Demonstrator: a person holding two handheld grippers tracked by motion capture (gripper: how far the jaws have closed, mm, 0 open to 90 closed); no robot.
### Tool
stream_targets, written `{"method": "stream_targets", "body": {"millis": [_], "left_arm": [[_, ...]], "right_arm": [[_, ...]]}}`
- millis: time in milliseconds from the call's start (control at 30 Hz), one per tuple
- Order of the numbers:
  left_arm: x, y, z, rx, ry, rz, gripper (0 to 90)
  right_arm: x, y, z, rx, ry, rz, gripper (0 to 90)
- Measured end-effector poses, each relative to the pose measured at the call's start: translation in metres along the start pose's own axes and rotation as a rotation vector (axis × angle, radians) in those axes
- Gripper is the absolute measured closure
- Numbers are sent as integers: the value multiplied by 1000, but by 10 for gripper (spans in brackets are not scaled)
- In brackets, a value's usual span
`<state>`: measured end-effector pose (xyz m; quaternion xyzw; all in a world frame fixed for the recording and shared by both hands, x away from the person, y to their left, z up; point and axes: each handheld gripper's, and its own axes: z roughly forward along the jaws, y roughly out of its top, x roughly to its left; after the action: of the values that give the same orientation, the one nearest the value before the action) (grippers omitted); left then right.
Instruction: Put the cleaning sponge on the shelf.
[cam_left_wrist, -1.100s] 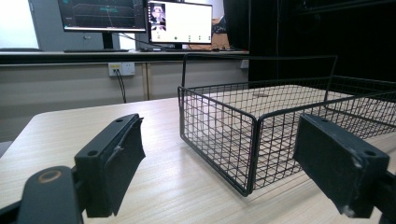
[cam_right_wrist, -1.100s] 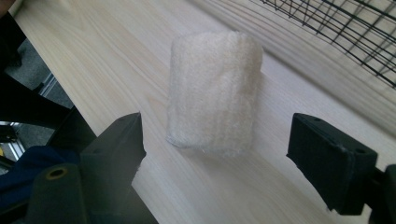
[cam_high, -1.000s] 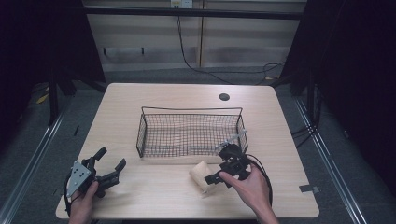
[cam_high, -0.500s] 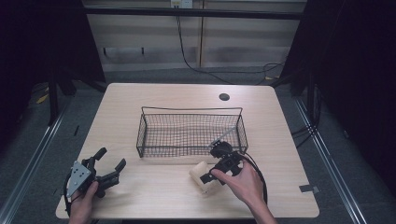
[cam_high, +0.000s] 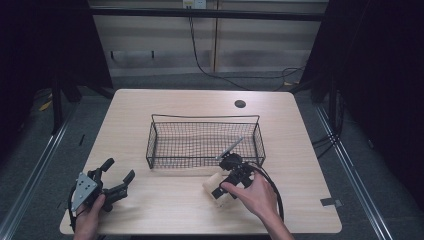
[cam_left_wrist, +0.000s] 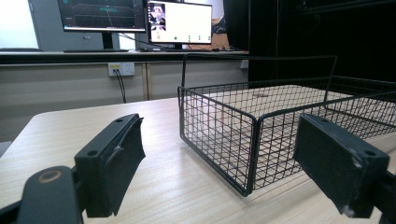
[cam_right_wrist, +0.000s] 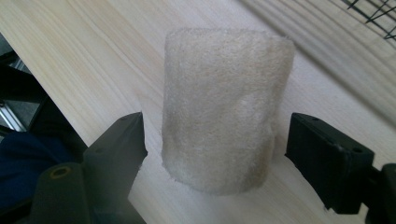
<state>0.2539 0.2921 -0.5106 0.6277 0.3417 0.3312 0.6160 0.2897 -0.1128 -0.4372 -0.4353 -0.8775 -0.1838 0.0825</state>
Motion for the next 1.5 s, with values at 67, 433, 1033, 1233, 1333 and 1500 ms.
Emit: {"method": "stream_targets", "body": {"millis": [67,433,1033,1233,1333,1500], "left_arm": [[0,0,0,0,0,0,157],[0,0,0,0,0,0,157],[0,0,0,1,0,0,157],[0,0,0,0,0,0,157],[0,0,0,0,0,0,157],[0,0,0,0,0,0,157]], "right_arm": [[0,1,3,19,12,8,198],[-4,6,17,74,1,10,212],[-3,7,20,95,7,15,274],[-2,7,17,100,23,30,275],[-3,6,16,92,24,28,275],[-3,5,14,89,35,28,275]]}}
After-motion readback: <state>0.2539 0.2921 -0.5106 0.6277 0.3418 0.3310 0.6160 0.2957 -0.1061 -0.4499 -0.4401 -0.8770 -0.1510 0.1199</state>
